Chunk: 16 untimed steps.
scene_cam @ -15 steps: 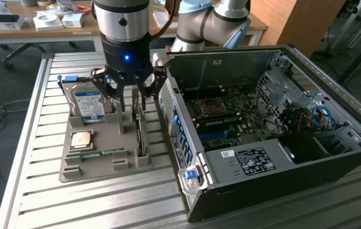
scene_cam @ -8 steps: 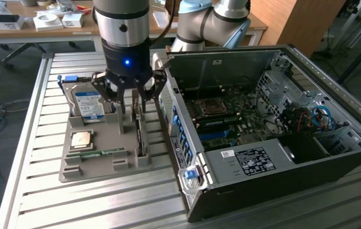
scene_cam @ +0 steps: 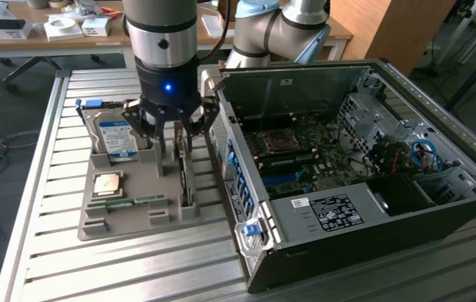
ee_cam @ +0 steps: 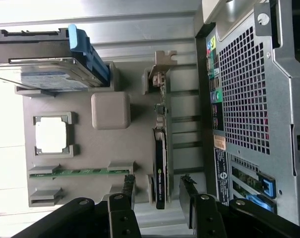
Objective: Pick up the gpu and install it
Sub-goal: 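Pick up the gpu and move the gpu toward the slot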
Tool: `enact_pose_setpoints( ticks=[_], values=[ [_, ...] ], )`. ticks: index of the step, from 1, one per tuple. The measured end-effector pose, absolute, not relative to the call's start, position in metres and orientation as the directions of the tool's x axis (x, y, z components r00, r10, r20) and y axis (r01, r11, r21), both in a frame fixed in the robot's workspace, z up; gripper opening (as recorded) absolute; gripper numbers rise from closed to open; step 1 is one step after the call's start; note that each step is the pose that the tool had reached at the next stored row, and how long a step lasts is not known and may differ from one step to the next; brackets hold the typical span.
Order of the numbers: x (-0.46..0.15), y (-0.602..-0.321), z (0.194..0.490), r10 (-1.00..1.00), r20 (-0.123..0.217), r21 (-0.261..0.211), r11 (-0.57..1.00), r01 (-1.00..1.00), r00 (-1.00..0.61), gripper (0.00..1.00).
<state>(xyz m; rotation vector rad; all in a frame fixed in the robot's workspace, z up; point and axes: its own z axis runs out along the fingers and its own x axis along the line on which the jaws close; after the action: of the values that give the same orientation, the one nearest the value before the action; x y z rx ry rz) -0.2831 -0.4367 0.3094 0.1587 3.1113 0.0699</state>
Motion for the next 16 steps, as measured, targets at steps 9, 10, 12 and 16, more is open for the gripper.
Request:
enact_pose_setpoints(
  ticks=[9, 10, 12, 16],
  values=[
    [-0.2831, -0.4367, 0.3058, 0.102, -0.023, 0.046, 0.994, 0.101, -0.994, 0.49],
    [-0.2831, -0.4367, 0.3057, 0.102, -0.023, 0.046, 0.994, 0.101, -0.994, 0.49],
    [-0.2831, -0.4367, 0.3057, 0.102, -0.023, 0.046, 0.994, 0.101, -0.994, 0.49],
    [-0.2831, -0.4366, 0.3044, 0.102, -0.024, 0.046, 0.994, 0.101, -0.994, 0.49]
  ],
)
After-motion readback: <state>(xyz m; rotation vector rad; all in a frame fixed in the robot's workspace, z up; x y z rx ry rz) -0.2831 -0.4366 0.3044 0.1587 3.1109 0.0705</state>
